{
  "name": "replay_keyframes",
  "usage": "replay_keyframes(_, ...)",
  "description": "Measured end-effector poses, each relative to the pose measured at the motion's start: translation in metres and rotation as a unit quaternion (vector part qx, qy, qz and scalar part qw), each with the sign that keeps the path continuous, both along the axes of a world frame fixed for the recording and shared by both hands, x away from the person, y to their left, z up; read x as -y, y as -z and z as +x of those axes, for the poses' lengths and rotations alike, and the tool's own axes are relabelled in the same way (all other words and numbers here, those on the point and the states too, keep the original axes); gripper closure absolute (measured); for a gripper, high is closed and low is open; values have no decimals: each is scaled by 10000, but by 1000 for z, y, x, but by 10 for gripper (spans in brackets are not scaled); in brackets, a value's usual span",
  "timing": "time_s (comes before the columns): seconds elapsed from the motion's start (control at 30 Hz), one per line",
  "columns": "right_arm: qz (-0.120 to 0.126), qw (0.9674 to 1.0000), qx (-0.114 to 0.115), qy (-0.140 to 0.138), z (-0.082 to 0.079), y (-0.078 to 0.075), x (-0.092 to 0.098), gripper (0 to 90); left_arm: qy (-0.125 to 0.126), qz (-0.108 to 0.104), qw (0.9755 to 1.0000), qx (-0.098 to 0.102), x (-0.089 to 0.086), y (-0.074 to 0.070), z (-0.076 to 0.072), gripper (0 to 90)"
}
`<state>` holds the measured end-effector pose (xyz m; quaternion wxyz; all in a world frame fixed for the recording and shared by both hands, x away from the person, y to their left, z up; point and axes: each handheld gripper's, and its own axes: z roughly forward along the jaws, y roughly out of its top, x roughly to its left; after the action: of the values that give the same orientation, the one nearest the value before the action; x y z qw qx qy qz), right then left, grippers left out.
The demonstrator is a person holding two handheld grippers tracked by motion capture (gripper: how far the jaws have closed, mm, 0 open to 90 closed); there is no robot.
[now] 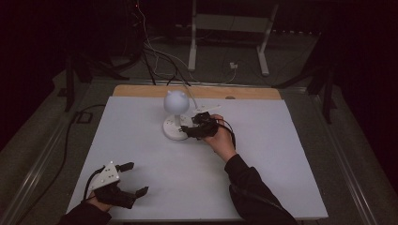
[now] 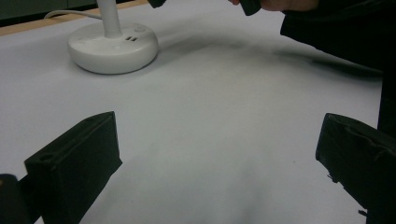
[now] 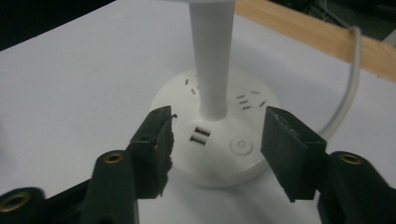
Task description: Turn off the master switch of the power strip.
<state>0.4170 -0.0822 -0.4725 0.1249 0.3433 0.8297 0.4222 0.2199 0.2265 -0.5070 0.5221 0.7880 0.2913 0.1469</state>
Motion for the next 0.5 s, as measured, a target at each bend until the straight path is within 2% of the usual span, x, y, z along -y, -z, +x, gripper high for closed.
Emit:
replay_keyframes(0.03, 0, 10000, 0, 0, 0, 0, 0, 362, 1, -1, 10000, -5, 0, 0, 0, 3)
replay_keyframes(0.07, 71, 9998, -77, -162, -2, 0, 2, 221, 3, -1, 10000, -5, 0, 0, 0, 3)
replay_keyframes(0.1, 71, 9998, -77, -162, -2, 0, 2, 221, 4, -5, 10000, -6, 0, 0, 0, 3)
replay_keyframes(0.2, 252, 9990, -148, -344, -5, -1, 4, 94, 5, -5, 10000, -3, 0, 0, 0, 3)
replay_keyframes(0.23, 239, 9986, -195, -437, -6, -2, 5, 81, 3, -4, 10000, -3, 0, 0, 0, 3)
replay_keyframes(0.27, 231, 9973, -330, -621, -7, -3, 7, 13, 3, -11, 10000, -5, 0, 0, 0, 3)
replay_keyframes(0.33, 228, 9967, -389, -673, -8, -4, 8, 13, -1, -22, 10000, -3, 0, 0, 0, 3)
replay_keyframes(0.37, 221, 9965, -327, -731, -11, -6, 10, 0, 0, -25, 10000, -5, 0, 0, 0, 3)
replay_keyframes(0.43, 248, 9963, -351, -749, -12, -8, 11, 0, 3, -22, 10000, -9, 0, 0, 0, 3)
replay_keyframes(0.5, 293, 9962, -237, -779, -15, -10, 15, 0, 4, -19, 10000, -5, 0, 0, 0, 3)
